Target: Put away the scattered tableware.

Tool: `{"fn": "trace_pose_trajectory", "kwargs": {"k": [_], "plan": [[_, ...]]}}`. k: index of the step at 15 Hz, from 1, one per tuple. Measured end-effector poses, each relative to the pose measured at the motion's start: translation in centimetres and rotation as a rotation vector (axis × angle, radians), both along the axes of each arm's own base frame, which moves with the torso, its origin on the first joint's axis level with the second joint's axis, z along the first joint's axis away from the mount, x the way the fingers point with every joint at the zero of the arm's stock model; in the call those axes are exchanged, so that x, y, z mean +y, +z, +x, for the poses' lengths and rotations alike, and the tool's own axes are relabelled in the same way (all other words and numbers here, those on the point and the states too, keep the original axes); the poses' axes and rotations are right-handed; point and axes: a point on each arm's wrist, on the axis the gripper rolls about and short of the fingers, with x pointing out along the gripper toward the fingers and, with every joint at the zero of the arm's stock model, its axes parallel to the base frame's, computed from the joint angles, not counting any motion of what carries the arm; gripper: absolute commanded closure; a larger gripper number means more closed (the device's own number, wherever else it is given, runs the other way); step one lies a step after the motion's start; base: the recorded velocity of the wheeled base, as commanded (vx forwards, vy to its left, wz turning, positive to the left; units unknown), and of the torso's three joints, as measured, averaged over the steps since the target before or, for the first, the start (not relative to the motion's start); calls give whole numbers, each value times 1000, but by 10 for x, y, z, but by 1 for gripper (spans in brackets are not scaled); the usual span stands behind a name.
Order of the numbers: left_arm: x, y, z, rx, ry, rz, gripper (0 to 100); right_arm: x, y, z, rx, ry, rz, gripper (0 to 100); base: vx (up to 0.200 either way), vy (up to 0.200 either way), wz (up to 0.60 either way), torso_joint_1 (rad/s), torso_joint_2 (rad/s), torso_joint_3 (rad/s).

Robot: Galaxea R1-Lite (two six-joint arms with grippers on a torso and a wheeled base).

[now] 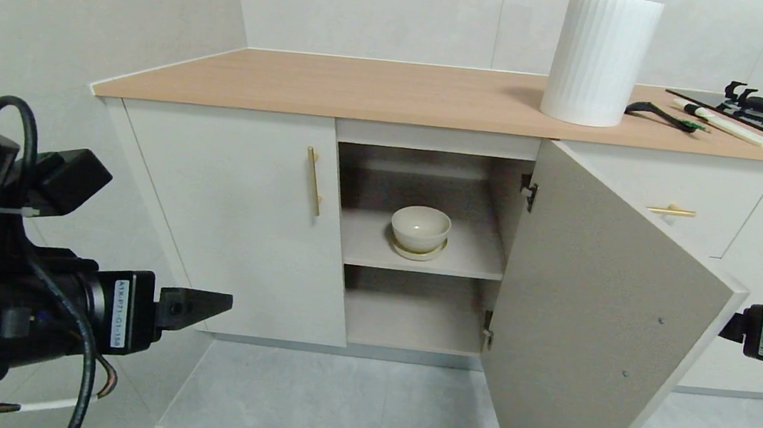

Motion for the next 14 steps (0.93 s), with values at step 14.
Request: {"fn": "trace_pose_trajectory", "kwargs": {"k": [14], "plan": [[0, 2, 0, -7, 1, -3, 0, 89, -9, 20, -18, 342, 92, 0, 0, 0, 0, 0, 0, 0]]}}
